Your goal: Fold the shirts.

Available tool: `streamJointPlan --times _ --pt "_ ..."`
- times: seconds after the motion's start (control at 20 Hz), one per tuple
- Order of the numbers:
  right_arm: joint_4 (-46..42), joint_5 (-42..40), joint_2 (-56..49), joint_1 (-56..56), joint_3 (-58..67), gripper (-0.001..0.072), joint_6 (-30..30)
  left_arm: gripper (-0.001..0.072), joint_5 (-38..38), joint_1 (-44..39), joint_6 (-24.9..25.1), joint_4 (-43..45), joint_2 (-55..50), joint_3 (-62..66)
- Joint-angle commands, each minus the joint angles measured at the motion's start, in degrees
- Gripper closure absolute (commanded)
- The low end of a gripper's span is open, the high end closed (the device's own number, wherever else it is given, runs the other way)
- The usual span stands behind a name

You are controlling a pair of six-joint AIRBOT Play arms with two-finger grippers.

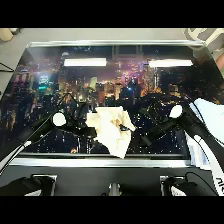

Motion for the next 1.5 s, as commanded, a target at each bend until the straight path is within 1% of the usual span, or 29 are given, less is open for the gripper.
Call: streamJointPlan --times 0.0,0.05,0.1,0.15,0.25,0.35,0.55,0.75,0.8,0.85,0.9,0.95,1.0,1.1,1.15,1.25,1.35,1.4,1.45 --pt "1.03 -0.44 -2.67 0.35 -0.28 0.0030 0.04 0.0225 6.32 -1.84 0.04 -2.03 -2.21 -0.98" --pt "1.92 -0.48 -3.30 0.35 -0.28 0.0030 0.04 0.0364 6.71 -1.90 0.04 -2.01 -2.99 -0.98" --pt "3.26 -0.68 -3.69 0.35 -0.44 0.0028 -0.70 0.0562 6.69 -1.77 0.09 -1.73 -3.41 -0.98" --pt "4.55 -1.51 -3.89 0.61 -1.05 0.0003 -2.14 0.0680 6.62 -1.64 0.63 -1.42 -3.34 -0.96" --pt "6.91 -3.89 -4.57 2.75 -3.48 0.0003 -2.14 0.0681 5.60 -1.49 3.58 -1.29 -2.60 -0.57" --pt "11.67 -6.67 -5.84 5.84 -6.01 0.0003 -2.78 0.0682 4.04 -1.46 5.55 -1.09 -1.27 -0.24" --pt "19.89 -12.92 -8.28 11.72 -6.93 0.0003 -3.19 0.0682 3.39 -1.49 5.66 -1.14 2.19 -0.24" --pt "23.69 -18.43 -11.30 15.96 -6.93 0.0005 -0.31 0.0682 3.26 -1.49 5.62 -1.18 4.59 -0.24" --pt "24.90 -19.69 -11.65 16.72 -6.93 0.0027 -0.17 0.0682 3.17 -1.49 5.62 -1.16 4.87 -0.24" --pt "25.81 -21.18 -11.63 17.40 -6.91 0.0136 -0.17 0.0682 3.17 -1.49 5.62 -1.18 5.14 -0.22" --pt "26.01 -21.92 -11.61 17.55 -6.82 0.0381 -0.17 0.0682 3.15 -1.49 5.62 -1.18 5.40 -0.22" --pt "25.86 -22.56 -11.43 17.49 -6.69 0.0693 -0.15 0.0682 3.15 -1.40 5.66 -1.14 5.73 -0.09" --pt "24.72 -21.57 -10.75 16.72 -6.19 0.0688 -1.18 0.0683 3.10 -1.20 5.66 -0.66 6.40 0.42" --pt "17.42 -16.68 -6.51 13.77 -3.19 0.0689 -1.90 0.0683 1.95 -0.17 5.64 2.47 9.25 3.52" --pt "13.18 -13.55 -2.67 11.41 -0.66 0.0689 -1.86 0.0684 0.68 0.74 5.62 4.96 11.28 6.19" --pt "10.73 -8.11 7.34 4.26 6.43 0.0689 -1.68 0.0684 -2.32 3.10 5.38 11.02 16.63 14.34" --pt "10.58 -7.30 18.73 -4.70 16.20 0.0689 0.31 0.0684 -2.67 5.62 5.42 15.30 22.58 25.81" --pt "10.08 -8.61 23.96 -8.94 21.44 0.0689 0.22 0.0684 -1.90 6.80 5.42 16.37 25.20 32.15" --pt "8.26 -12.09 29.27 -12.85 26.88 0.0689 -0.52 0.0684 -0.11 7.93 5.29 17.05 27.74 38.84"
